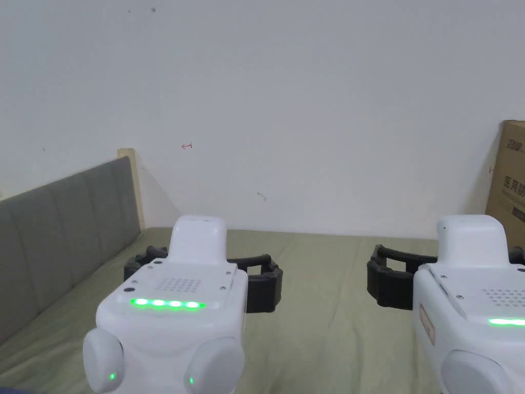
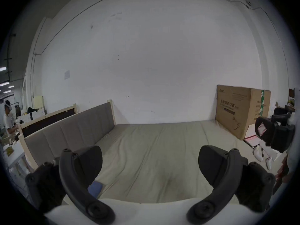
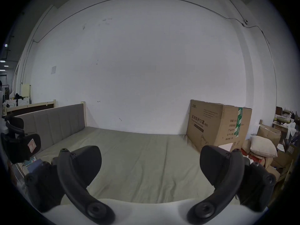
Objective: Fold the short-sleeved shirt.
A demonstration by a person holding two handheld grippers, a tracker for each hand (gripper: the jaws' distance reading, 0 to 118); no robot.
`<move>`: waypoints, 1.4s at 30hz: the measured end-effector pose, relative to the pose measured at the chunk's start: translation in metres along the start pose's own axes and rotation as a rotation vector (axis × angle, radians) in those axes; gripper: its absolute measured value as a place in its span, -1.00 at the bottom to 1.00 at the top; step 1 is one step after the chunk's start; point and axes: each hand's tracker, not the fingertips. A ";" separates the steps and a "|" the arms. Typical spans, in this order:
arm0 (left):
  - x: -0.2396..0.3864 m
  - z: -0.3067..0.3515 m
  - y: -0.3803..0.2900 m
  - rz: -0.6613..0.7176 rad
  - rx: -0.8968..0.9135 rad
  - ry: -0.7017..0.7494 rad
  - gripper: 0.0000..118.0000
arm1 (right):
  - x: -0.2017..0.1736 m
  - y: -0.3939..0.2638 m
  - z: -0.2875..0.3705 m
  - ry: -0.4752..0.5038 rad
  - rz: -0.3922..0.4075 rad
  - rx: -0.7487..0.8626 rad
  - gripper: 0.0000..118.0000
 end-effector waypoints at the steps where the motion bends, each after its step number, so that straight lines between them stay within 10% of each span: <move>1: -0.003 0.001 -0.001 0.034 0.037 -0.043 0.99 | 0.002 -0.001 0.000 -0.002 -0.002 -0.002 1.00; 42: 0.007 0.004 -0.007 0.026 0.107 -0.025 1.00 | 0.013 -0.014 -0.012 -0.003 -0.014 -0.080 1.00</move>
